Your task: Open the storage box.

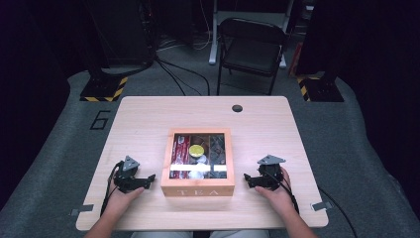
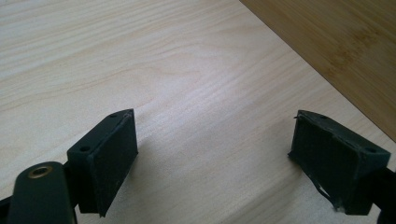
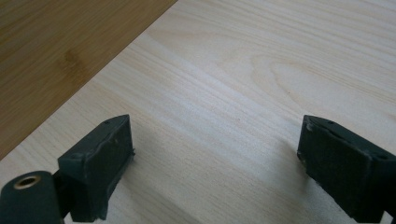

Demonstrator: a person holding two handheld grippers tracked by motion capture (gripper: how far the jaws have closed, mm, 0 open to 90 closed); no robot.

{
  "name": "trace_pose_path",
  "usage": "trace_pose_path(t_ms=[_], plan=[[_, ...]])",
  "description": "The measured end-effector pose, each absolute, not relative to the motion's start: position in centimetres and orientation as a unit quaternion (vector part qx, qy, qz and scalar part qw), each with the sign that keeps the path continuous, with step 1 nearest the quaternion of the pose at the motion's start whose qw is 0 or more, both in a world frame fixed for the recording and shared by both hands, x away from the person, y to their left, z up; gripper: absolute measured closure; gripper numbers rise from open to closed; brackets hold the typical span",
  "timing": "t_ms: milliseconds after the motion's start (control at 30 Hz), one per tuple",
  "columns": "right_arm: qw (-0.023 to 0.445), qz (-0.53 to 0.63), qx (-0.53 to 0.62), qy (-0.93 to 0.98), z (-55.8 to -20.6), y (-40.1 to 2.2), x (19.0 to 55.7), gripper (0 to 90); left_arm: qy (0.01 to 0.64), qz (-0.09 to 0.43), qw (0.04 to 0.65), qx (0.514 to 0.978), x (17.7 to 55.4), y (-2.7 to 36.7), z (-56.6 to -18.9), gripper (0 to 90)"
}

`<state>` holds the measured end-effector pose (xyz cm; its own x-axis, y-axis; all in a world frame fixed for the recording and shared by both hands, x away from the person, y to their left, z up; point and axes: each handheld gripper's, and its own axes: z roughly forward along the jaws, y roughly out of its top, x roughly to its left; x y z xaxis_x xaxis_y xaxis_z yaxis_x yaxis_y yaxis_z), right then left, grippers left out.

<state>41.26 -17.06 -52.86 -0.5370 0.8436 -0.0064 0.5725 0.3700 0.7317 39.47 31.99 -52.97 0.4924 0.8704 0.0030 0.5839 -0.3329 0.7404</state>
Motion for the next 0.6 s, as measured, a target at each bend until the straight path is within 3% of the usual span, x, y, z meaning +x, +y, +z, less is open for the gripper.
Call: trace_pose_path(t_ms=[600], plan=[[0.190, 0.358, 0.431, 0.806, -52.83, -17.10, 41.09, 15.3, 0.460, 0.205, 0.352, 0.789, 39.49, 31.96, -52.98, 15.4]])
